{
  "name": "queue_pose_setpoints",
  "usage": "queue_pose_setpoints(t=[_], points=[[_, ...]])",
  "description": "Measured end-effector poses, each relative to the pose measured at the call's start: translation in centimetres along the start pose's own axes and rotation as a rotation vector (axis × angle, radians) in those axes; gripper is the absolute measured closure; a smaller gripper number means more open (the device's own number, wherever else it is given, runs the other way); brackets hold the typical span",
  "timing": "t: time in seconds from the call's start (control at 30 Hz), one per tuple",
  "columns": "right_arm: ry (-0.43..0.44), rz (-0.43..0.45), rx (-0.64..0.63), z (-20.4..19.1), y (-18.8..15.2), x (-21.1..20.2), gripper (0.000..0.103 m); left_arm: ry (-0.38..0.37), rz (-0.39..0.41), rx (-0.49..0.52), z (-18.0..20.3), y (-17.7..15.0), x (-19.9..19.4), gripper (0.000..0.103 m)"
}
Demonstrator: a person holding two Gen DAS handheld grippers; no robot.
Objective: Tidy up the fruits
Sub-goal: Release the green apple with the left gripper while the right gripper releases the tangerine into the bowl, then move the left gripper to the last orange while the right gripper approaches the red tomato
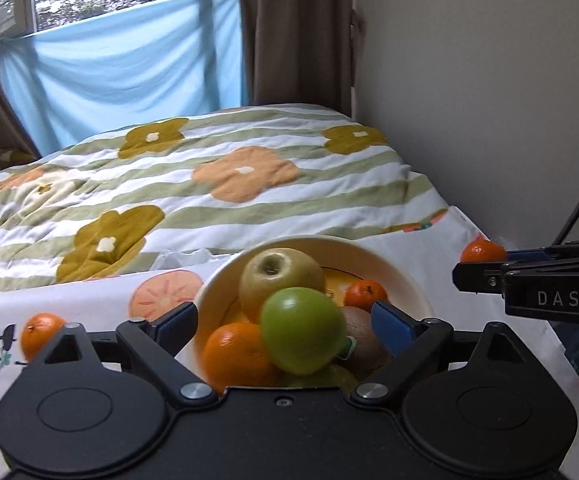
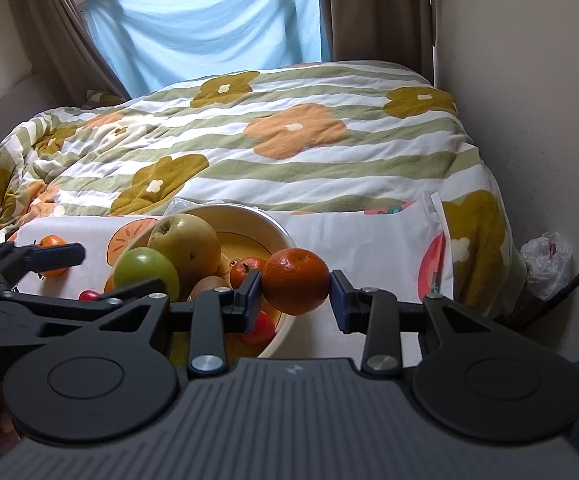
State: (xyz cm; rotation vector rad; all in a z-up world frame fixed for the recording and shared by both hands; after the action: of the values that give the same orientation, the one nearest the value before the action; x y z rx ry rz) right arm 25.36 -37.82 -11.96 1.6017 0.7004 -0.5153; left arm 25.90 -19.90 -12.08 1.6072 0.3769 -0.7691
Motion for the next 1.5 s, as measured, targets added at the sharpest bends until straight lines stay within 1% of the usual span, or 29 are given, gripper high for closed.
queue_pose_setpoints(t=[0.27, 0.5, 0.63, 0.87, 0.93, 0.97, 1.03, 1.07, 1.13, 1.2, 1.33, 1.5], points=[[0.018, -0.011, -0.01, -0.4, 0.2, 1.2, 0.052, 0.062, -0.004, -0.031, -2.2, -0.8, -1.9, 0.007], [0.049, -0.044, -0.034, -0.9, -0.1, 3.8, 0.052, 0.111, -0.01, -0.065, -3.6, -1.9, -3.1, 0.007], [0.059, -0.057, -0.03, -0.8, -0.6, 5.1, 0.052, 0.156, -0.013, -0.075, -4.4, -2.8, -3.7, 0.007], [0.086, -0.072, -0.025, -0.8, -0.9, 5.9, 0.051, 0.181, -0.019, -0.103, -5.0, -3.6, -4.0, 0.007], [0.091, -0.065, -0.026, -0.9, -0.9, 5.7, 0.048, 0.183, -0.015, -0.104, -5.0, -3.6, -4.2, 0.007], [0.097, -0.058, -0.025, -0.8, -0.7, 5.5, 0.044, 0.185, -0.013, -0.103, -5.0, -3.6, -4.3, 0.007], [0.102, -0.038, -0.025, -0.8, -0.6, 5.0, 0.026, 0.185, -0.008, -0.103, -4.9, -3.5, -4.5, 0.007], [0.098, -0.028, -0.022, -0.7, -0.6, 4.7, 0.023, 0.184, -0.007, -0.103, -4.8, -3.5, -4.6, 0.007], [0.082, -0.018, -0.012, -0.4, -0.7, 4.3, 0.007, 0.188, -0.005, -0.105, -4.8, -3.5, -4.7, 0.007], [0.064, -0.006, -0.005, -0.1, -0.8, 3.8, 0.002, 0.192, -0.006, -0.105, -4.8, -3.6, -4.9, 0.007], [0.055, -0.007, -0.017, 0.1, -1.0, 3.0, 0.002, 0.198, 0.003, -0.109, -4.7, -3.6, -5.6, 0.007], [0.055, 0.011, -0.034, -0.7, -0.8, 1.4, 0.002, 0.207, 0.025, -0.124, -4.8, -3.6, -7.3, 0.007]])
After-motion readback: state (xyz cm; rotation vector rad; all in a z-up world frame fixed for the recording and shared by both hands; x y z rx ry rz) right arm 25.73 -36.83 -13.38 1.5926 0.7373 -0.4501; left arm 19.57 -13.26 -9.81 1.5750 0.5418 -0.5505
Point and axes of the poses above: each gripper's, at about its wrist camera, not at the fingertips, and x roughly the way its jaws point, z to its right, y to its top, the point moved 4 cm from there along x, roughly the way its jaws point
